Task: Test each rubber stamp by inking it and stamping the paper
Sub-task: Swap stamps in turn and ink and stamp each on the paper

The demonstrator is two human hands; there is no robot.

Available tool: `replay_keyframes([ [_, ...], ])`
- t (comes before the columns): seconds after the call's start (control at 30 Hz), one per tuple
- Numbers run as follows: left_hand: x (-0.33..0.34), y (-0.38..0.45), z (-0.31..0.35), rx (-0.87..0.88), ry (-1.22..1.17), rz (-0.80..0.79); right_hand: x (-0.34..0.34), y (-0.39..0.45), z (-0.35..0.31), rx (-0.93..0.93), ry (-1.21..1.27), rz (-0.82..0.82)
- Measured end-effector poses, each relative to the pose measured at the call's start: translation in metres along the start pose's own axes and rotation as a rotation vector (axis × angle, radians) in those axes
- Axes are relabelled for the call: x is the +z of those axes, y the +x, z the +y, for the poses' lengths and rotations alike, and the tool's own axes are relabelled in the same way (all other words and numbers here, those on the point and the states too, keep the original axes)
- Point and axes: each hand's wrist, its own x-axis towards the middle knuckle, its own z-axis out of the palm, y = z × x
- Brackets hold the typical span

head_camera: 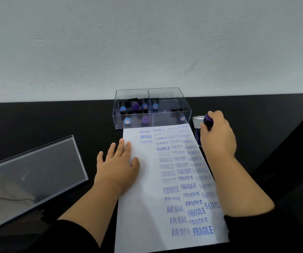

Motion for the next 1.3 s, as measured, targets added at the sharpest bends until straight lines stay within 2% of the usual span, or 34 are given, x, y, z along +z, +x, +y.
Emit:
replay_keyframes([
  [0.47,-0.001,0.0,-0.001,0.009,-0.017,0.002,0.036,-0.024,-0.053,-0.321,0.031,-0.233],
  [0.73,0.0,0.001,-0.001,0.008,-0.022,-0.001,0.062,-0.031,-0.061,-0.375,0.096,-0.28],
  [1.3,0.0,0.0,-0.002,0.012,-0.037,0.013,0.064,-0.047,-0.061,-0.418,0.04,-0.358],
])
